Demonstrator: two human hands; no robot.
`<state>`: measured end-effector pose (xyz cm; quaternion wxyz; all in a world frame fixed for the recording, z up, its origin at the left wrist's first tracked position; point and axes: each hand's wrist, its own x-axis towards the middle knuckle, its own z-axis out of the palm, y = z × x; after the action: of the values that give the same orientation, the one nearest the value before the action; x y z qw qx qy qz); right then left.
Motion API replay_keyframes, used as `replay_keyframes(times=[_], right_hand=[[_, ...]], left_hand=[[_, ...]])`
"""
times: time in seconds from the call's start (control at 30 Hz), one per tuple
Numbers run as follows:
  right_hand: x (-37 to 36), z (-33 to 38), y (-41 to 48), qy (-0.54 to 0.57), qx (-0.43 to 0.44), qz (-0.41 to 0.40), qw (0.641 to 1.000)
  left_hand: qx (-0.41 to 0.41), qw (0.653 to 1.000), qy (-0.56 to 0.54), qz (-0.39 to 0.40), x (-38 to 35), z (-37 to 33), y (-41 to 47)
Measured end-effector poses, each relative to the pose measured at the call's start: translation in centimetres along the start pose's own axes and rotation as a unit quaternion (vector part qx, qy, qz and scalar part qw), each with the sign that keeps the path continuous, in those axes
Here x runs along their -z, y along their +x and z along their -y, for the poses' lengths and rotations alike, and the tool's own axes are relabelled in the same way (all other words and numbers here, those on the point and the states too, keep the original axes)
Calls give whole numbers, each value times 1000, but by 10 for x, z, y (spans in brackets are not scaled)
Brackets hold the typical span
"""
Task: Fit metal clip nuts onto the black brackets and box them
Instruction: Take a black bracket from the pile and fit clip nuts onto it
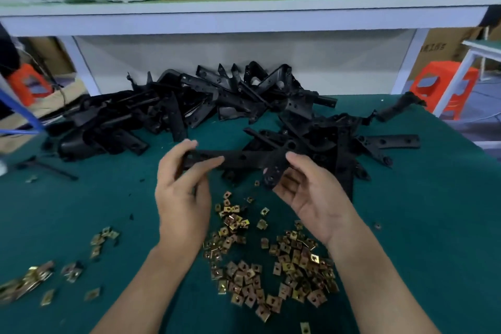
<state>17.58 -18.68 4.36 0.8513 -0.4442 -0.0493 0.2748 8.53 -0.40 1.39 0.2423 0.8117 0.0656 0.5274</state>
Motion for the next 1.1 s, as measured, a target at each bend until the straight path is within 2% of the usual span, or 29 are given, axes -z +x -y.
replay_keyframes(times=[0.07, 0.1, 0.13, 0.17, 0.2, 0.23, 0.33, 0.47, 0.6, 0.67, 0.73, 0.77, 0.8, 0.93, 0.97, 1.03, 1.1], right_hand=[[-4, -15, 3, -49, 19, 2, 999], [-6, -22, 3, -68, 28, 10, 997], [-7, -28, 3, -76, 37, 14, 996], [-8, -32, 3, -76, 44, 10, 996], [-9, -33, 3, -76, 51, 8, 996], [-8, -35, 3, -81, 57, 15, 995], [-8, -35, -2, -98, 69, 58, 991], [-11, -43, -4, -87, 72, 86, 990], [-15, -56, -7, -163, 74, 106, 978], [-14, -57, -7, -296, 136, 82, 942], [-8, -51, -6, -471, 235, 29, 850], [-5, -46, -6, -533, 257, 17, 806], [-2, -40, -8, -580, 251, 19, 775], [6, -32, -16, -724, 134, 81, 672], [5, -33, -18, -741, 121, 94, 654], [1, -39, -20, -752, 115, 104, 641], [-3, -45, -20, -752, 113, 109, 640]], left_hand=[[80, 994, -72, 24, 0, -1, -3], [143, 976, -158, 48, -2, -4, -4], [216, 935, -273, 63, -4, -10, -5], [280, 880, -378, 68, -7, -15, -6], [325, 828, -453, 62, -9, -18, -8], [351, 793, -494, 54, -10, -18, -10], [402, 739, -540, 32, -13, -13, -14], [452, 685, -571, 8, -17, -2, -10], [464, 632, -601, 156, -13, -2, -5], [466, 623, -593, 208, -13, 0, -5], [476, 613, -599, 197, -13, 4, -6], [486, 610, -599, 182, -14, 6, -5], [498, 606, -598, 164, -14, 7, -5], [524, 592, -603, 107, -17, 14, -4], [526, 592, -602, 102, -17, 15, -3], [531, 588, -602, 97, -17, 18, -3], [538, 559, -625, 90, -18, 19, -3]])
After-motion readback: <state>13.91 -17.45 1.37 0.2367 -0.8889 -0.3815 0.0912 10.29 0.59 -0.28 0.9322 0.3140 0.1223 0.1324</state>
